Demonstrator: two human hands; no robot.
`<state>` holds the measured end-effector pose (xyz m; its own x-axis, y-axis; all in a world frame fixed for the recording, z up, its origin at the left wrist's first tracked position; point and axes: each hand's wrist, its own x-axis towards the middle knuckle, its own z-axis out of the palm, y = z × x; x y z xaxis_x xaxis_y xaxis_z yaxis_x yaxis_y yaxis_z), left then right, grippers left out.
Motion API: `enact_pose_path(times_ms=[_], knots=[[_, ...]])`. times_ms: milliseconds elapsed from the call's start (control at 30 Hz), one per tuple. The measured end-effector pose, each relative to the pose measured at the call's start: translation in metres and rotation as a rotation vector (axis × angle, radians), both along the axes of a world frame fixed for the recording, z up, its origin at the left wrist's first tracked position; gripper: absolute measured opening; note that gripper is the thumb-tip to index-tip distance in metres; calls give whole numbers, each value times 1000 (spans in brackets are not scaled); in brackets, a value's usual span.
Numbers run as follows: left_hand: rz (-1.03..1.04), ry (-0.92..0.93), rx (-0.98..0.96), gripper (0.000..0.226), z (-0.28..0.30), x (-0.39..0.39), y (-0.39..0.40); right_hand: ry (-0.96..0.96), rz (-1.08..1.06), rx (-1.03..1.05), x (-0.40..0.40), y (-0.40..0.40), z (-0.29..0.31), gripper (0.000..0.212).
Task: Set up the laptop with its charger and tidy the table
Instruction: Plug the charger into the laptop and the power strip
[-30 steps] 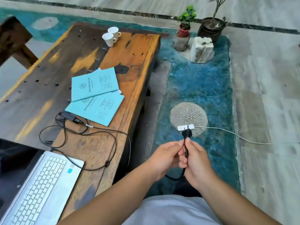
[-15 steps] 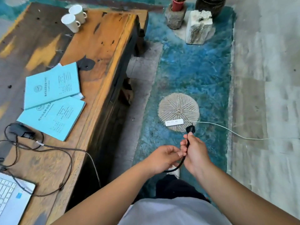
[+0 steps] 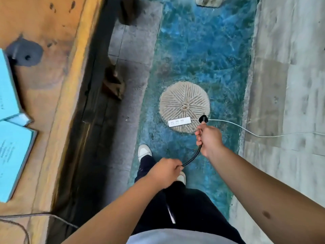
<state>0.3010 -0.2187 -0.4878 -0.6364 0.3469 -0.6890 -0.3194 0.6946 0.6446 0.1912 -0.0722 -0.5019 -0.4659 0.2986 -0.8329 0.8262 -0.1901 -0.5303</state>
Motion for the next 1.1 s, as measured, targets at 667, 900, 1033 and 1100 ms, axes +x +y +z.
enact_pose_path(times_ms=[667, 900, 1033, 1100], knots=[[193, -6, -207, 28, -316, -138, -43, -283, 168, -115, -81, -26, -356, 30], [284, -105, -170, 26, -420, -185, -19, -273, 101, -183, -55, -43, -444, 12], [261, -280, -163, 15, -470, -205, -15, -269, 57, -183, -46, -54, -488, 13], [234, -363, -165, 17, -495, -215, -12, -253, 17, -155, -46, -53, -511, 14]])
